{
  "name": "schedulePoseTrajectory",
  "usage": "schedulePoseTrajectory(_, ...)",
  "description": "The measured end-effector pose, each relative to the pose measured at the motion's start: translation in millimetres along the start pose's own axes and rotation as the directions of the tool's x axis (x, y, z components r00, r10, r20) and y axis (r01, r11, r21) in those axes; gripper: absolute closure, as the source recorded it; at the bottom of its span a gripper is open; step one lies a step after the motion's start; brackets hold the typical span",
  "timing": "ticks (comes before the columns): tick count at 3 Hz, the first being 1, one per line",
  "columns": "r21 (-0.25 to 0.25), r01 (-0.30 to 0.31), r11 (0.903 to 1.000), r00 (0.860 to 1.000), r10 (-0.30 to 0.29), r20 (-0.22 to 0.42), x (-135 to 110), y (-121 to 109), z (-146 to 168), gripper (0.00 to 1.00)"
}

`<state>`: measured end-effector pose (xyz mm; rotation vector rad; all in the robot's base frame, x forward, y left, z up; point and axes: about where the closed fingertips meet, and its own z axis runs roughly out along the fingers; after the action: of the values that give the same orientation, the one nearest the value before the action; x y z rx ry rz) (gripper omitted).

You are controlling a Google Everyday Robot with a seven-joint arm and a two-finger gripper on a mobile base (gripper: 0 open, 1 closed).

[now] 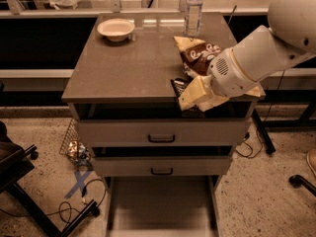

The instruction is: Place rxbar chocolate into bottom drawer

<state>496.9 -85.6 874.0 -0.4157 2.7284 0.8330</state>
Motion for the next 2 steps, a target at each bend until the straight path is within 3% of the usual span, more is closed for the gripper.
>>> schedulePoseTrajectory(1,0.024,0.038,0.9990,0.999,-0.038,0.014,6.9,12.4,-11.2,1.00)
schedulePoseTrajectory(2,0.024,0.038,0.9990,0.999,-0.038,0.014,6.9,12.4,-11.2,1.00)
